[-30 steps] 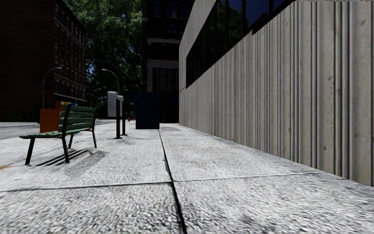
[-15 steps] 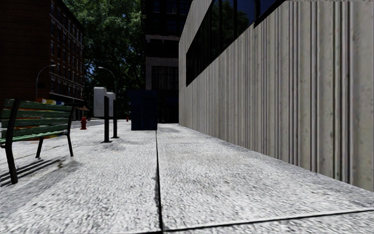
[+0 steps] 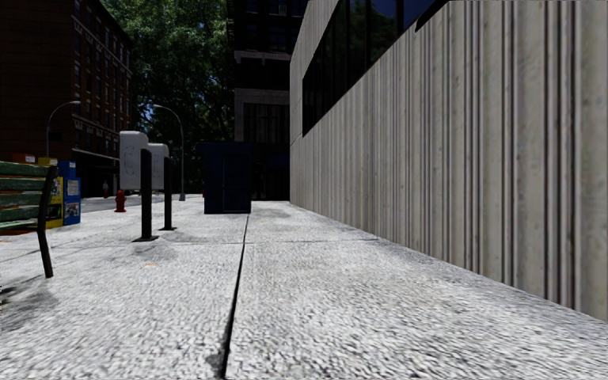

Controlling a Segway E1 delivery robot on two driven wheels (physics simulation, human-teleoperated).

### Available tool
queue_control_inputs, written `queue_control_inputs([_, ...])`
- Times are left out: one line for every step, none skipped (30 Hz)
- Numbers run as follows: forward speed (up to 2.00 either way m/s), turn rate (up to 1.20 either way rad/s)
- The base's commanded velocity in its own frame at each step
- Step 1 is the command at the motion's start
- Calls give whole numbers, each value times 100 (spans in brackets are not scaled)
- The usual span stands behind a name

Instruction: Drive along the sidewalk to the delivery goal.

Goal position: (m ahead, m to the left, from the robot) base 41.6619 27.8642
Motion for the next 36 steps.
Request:
queue_control_inputs([200,120])
queue_control_inputs([200,120])
queue_control_inputs([200,119])
queue_control_inputs([200,45])
queue_control_inputs([200,23])
queue_control_inputs([200,12])
queue_control_inputs([200,6])
queue_control_inputs([200,1])
queue_control_inputs([200,0])
queue_control_inputs([200,0])
queue_control_inputs([200,0])
queue_control_inputs([200,0])
queue_control_inputs([200,0])
queue_control_inputs([200,0])
queue_control_inputs([200,0])
queue_control_inputs([200,0])
queue_control_inputs([200,0])
queue_control_inputs([200,0])
queue_control_inputs([200,0])
queue_control_inputs([200,0])
queue_control_inputs([200,0])
queue_control_inputs([200,0])
queue_control_inputs([200,0])
queue_control_inputs([200,0])
queue_control_inputs([200,1])
queue_control_inputs([200,1])
queue_control_inputs([200,22])
queue_control_inputs([200,55])
queue_control_inputs([200,73])
queue_control_inputs([200,77])
queue_control_inputs([200,72])
queue_control_inputs([200,72])
queue_control_inputs([200,19])
queue_control_inputs([200,2])
queue_control_inputs([200,0])
queue_control_inputs([200,0])
